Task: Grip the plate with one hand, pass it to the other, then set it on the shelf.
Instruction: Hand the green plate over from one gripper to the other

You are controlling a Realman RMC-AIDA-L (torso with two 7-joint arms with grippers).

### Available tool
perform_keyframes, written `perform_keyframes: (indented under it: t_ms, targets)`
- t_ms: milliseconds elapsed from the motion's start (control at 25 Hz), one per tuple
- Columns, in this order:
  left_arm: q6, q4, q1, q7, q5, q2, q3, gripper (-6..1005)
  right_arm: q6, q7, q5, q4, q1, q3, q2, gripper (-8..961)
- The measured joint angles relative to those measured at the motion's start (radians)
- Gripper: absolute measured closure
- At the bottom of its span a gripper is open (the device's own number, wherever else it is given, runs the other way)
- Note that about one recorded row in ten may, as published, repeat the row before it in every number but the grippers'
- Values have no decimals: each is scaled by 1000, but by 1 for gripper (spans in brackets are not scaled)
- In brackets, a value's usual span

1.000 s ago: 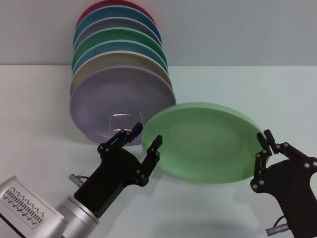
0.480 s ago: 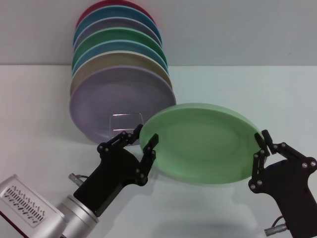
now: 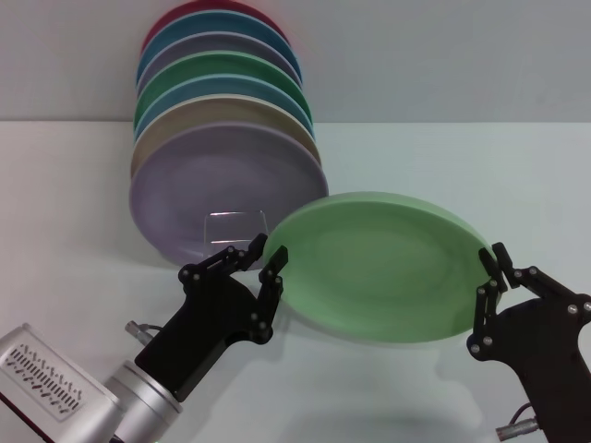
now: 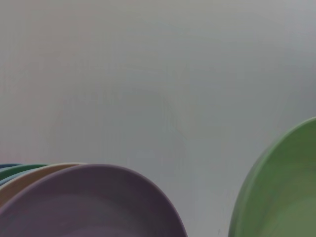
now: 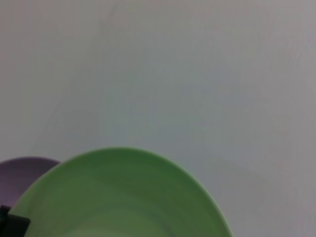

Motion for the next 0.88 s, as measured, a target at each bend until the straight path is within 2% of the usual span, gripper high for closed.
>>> perform_keyframes:
  t_ms: [680,880]
  targets:
    - [-13,9,-5,0,0,0,0,819,1,-1,-5,0,1,0,-2,932]
    - [-14,9,-5,0,0,0,0,867,5,-1,-4,0,2,0,-2,933]
